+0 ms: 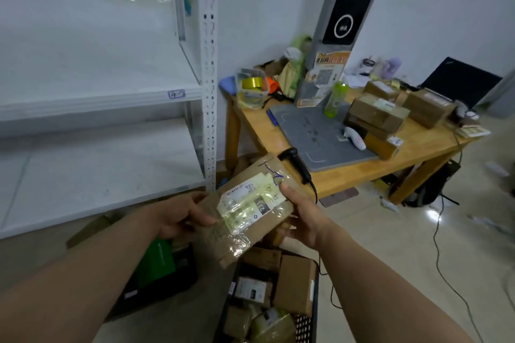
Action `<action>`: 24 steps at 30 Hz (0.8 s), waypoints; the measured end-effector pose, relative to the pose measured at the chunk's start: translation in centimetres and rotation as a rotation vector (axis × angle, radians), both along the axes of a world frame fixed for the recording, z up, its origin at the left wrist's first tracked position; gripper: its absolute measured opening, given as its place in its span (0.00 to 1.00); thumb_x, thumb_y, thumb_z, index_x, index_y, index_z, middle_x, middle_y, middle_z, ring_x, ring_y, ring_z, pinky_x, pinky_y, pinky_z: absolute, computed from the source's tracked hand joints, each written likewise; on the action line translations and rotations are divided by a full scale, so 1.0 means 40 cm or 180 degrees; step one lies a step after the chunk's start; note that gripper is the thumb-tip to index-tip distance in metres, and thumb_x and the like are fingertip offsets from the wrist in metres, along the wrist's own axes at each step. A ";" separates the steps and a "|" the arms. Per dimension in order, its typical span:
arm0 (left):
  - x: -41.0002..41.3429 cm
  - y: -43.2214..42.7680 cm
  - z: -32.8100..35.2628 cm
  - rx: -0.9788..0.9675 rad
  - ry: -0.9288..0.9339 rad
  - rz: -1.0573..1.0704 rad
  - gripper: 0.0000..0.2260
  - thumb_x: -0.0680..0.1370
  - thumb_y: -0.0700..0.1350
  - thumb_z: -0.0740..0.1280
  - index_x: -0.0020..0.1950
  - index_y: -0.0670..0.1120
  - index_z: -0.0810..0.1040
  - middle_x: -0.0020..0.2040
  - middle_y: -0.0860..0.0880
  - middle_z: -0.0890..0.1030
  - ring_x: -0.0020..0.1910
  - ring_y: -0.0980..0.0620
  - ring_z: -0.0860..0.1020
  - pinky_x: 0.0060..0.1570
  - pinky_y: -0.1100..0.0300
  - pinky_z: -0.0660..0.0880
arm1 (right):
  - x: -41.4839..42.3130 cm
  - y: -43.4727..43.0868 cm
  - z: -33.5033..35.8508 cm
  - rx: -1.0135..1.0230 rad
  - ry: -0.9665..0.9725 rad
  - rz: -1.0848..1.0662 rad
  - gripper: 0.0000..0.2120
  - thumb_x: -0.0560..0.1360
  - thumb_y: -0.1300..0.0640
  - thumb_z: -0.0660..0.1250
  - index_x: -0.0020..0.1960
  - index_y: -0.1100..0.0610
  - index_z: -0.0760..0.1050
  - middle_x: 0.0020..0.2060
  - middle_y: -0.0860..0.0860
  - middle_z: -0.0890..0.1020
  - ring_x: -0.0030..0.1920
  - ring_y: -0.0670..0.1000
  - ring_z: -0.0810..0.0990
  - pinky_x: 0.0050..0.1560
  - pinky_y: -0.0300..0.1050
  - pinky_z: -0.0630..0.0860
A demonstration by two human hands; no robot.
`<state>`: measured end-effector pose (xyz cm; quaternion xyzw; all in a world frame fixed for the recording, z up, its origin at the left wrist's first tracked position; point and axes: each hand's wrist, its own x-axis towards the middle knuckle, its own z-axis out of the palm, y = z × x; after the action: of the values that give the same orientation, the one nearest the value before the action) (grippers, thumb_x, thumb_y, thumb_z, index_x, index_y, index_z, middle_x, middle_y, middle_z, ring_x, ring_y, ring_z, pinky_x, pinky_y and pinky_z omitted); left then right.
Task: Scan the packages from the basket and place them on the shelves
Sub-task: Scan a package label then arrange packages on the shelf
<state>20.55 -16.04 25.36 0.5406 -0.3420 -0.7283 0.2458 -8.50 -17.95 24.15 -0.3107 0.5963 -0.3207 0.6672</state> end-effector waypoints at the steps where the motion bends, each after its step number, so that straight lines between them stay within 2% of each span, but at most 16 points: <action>1: 0.035 0.000 0.015 -0.0039 -0.0082 -0.0057 0.37 0.62 0.29 0.76 0.69 0.46 0.73 0.62 0.37 0.81 0.62 0.33 0.78 0.64 0.36 0.74 | 0.031 -0.006 0.010 -0.0050 -0.0087 0.0005 0.40 0.63 0.36 0.79 0.70 0.49 0.72 0.52 0.52 0.87 0.49 0.54 0.87 0.49 0.55 0.84; 3: 0.109 0.001 0.042 -0.0069 -0.0171 -0.0090 0.40 0.59 0.30 0.77 0.69 0.47 0.72 0.62 0.38 0.80 0.61 0.32 0.78 0.63 0.33 0.74 | 0.104 -0.018 0.025 -0.0109 -0.0229 0.0065 0.40 0.62 0.37 0.80 0.69 0.51 0.75 0.53 0.54 0.86 0.51 0.55 0.86 0.54 0.57 0.83; 5: 0.181 -0.002 0.062 -0.0097 -0.0246 -0.0108 0.41 0.59 0.30 0.78 0.70 0.46 0.71 0.63 0.37 0.80 0.60 0.31 0.79 0.61 0.31 0.74 | 0.180 -0.029 0.041 -0.0202 -0.0263 0.0115 0.36 0.63 0.39 0.78 0.67 0.53 0.76 0.48 0.53 0.87 0.47 0.53 0.86 0.55 0.56 0.83; 7: 0.241 -0.003 0.086 -0.0166 -0.0306 -0.0121 0.36 0.61 0.31 0.79 0.67 0.45 0.72 0.58 0.38 0.82 0.54 0.34 0.82 0.57 0.35 0.78 | 0.253 -0.037 0.051 -0.0249 -0.0245 0.0072 0.31 0.67 0.41 0.76 0.66 0.52 0.77 0.45 0.51 0.87 0.46 0.52 0.86 0.50 0.53 0.84; 9: 0.289 0.001 0.110 -0.0258 -0.0358 -0.0125 0.30 0.63 0.34 0.80 0.62 0.43 0.74 0.48 0.41 0.86 0.47 0.39 0.84 0.53 0.41 0.81 | 0.320 -0.042 0.055 -0.0301 -0.0278 0.0081 0.26 0.72 0.43 0.74 0.66 0.52 0.77 0.44 0.50 0.87 0.46 0.52 0.86 0.43 0.49 0.83; 11: 0.339 0.001 0.125 -0.0355 -0.0499 -0.0160 0.39 0.51 0.42 0.86 0.59 0.43 0.76 0.43 0.44 0.87 0.49 0.38 0.84 0.56 0.41 0.80 | 0.381 -0.043 0.058 -0.0334 -0.0345 0.0108 0.23 0.75 0.46 0.72 0.66 0.53 0.77 0.42 0.49 0.87 0.45 0.50 0.86 0.41 0.47 0.82; 12: 0.366 0.000 0.125 -0.0405 -0.0565 -0.0149 0.44 0.44 0.46 0.87 0.57 0.42 0.77 0.44 0.43 0.87 0.51 0.37 0.84 0.57 0.41 0.80 | 0.410 -0.043 0.061 -0.0343 -0.0398 0.0124 0.24 0.75 0.47 0.72 0.67 0.54 0.76 0.44 0.50 0.87 0.45 0.50 0.86 0.41 0.47 0.82; 13: 0.394 -0.004 0.120 -0.0433 -0.0633 -0.0095 0.47 0.41 0.49 0.87 0.57 0.42 0.77 0.46 0.42 0.87 0.52 0.36 0.84 0.57 0.41 0.80 | 0.437 -0.047 0.062 -0.0360 -0.0462 0.0167 0.26 0.74 0.47 0.73 0.68 0.54 0.75 0.47 0.51 0.87 0.46 0.52 0.86 0.41 0.48 0.83; 15: 0.445 -0.008 0.114 -0.0515 -0.0897 0.0003 0.50 0.43 0.55 0.87 0.62 0.44 0.74 0.53 0.42 0.84 0.52 0.39 0.84 0.55 0.41 0.81 | 0.488 -0.053 0.070 -0.0386 -0.0635 0.0302 0.29 0.73 0.48 0.74 0.71 0.54 0.72 0.52 0.55 0.85 0.50 0.56 0.85 0.42 0.51 0.83; 17: 0.483 -0.003 0.121 -0.0655 -0.1115 0.0047 0.46 0.50 0.56 0.86 0.63 0.46 0.72 0.55 0.44 0.82 0.50 0.44 0.84 0.48 0.48 0.83 | 0.537 -0.054 0.089 -0.0450 -0.0754 0.0480 0.27 0.73 0.51 0.74 0.70 0.54 0.72 0.53 0.57 0.85 0.51 0.58 0.84 0.42 0.57 0.84; 19: 0.517 -0.003 0.129 -0.0667 -0.1164 0.0088 0.37 0.60 0.52 0.85 0.63 0.47 0.71 0.54 0.46 0.82 0.48 0.46 0.84 0.41 0.53 0.82 | 0.575 -0.064 0.102 -0.0522 -0.0784 0.0585 0.23 0.73 0.53 0.72 0.67 0.54 0.74 0.52 0.56 0.85 0.51 0.58 0.84 0.50 0.65 0.82; 20: 0.535 -0.006 0.132 -0.0653 -0.1191 0.0066 0.36 0.60 0.51 0.84 0.63 0.47 0.71 0.54 0.46 0.82 0.48 0.46 0.84 0.41 0.52 0.82 | 0.589 -0.071 0.107 -0.0513 -0.0807 0.0617 0.23 0.73 0.53 0.73 0.67 0.54 0.74 0.53 0.57 0.85 0.52 0.59 0.84 0.53 0.65 0.80; 22: 0.567 -0.015 0.137 -0.0716 -0.1296 0.0017 0.40 0.53 0.54 0.85 0.61 0.49 0.73 0.55 0.46 0.82 0.49 0.45 0.85 0.49 0.46 0.83 | 0.607 -0.089 0.114 -0.0420 -0.0848 0.0694 0.28 0.73 0.54 0.75 0.71 0.54 0.71 0.58 0.59 0.82 0.53 0.59 0.83 0.51 0.61 0.82; 24: 0.590 -0.030 0.143 -0.0778 -0.1414 -0.0015 0.44 0.47 0.55 0.85 0.59 0.50 0.73 0.55 0.47 0.82 0.50 0.45 0.84 0.50 0.47 0.83 | 0.616 -0.111 0.120 -0.0387 -0.0625 0.0850 0.36 0.68 0.53 0.79 0.73 0.54 0.69 0.59 0.60 0.82 0.50 0.57 0.85 0.46 0.57 0.84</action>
<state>44.16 -17.25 31.06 0.6528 -0.4744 -0.5454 0.2264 16.13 -22.37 28.96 -0.3941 0.4612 -0.2935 0.7388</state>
